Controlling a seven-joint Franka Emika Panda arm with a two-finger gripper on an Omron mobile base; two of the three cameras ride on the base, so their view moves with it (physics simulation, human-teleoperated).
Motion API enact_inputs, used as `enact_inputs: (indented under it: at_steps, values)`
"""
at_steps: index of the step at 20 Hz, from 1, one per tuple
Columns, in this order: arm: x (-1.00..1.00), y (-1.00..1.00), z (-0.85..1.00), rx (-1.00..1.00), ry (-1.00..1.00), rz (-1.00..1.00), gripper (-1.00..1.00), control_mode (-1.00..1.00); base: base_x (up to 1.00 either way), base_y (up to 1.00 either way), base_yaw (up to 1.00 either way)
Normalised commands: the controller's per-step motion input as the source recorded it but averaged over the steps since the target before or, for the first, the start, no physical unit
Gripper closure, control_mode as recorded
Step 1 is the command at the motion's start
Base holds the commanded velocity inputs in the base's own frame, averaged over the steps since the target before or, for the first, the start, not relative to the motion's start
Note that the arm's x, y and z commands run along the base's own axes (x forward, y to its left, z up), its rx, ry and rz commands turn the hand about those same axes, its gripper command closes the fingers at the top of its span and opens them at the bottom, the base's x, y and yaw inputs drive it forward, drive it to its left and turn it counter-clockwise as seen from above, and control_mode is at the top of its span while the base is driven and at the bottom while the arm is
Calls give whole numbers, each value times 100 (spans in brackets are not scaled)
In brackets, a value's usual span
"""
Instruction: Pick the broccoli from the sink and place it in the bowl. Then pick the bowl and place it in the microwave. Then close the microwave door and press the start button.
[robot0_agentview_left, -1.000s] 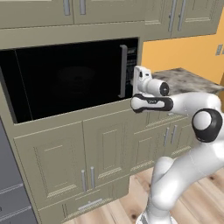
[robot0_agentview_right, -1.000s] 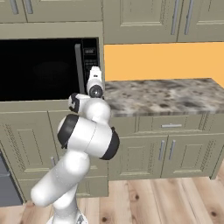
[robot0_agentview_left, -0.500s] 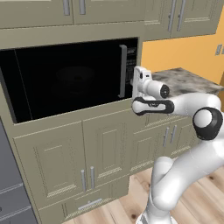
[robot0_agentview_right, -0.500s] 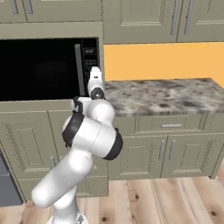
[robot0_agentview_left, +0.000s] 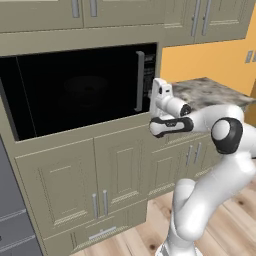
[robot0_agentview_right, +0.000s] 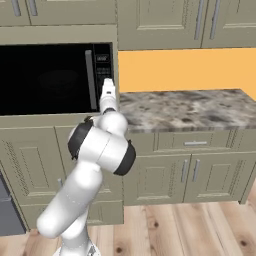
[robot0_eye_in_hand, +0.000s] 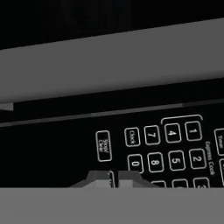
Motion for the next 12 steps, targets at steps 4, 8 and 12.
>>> enact_inputs:
  at_steps: [4,8,12]
  values:
    - [48,-47,-33,0,0,-2,100,-100,0,0,0]
    - [42,-65,-1,1,1,-4,100,-100,0,0,0]
    - [12,-72,0,4,1,-1,100,-100,0,0,0]
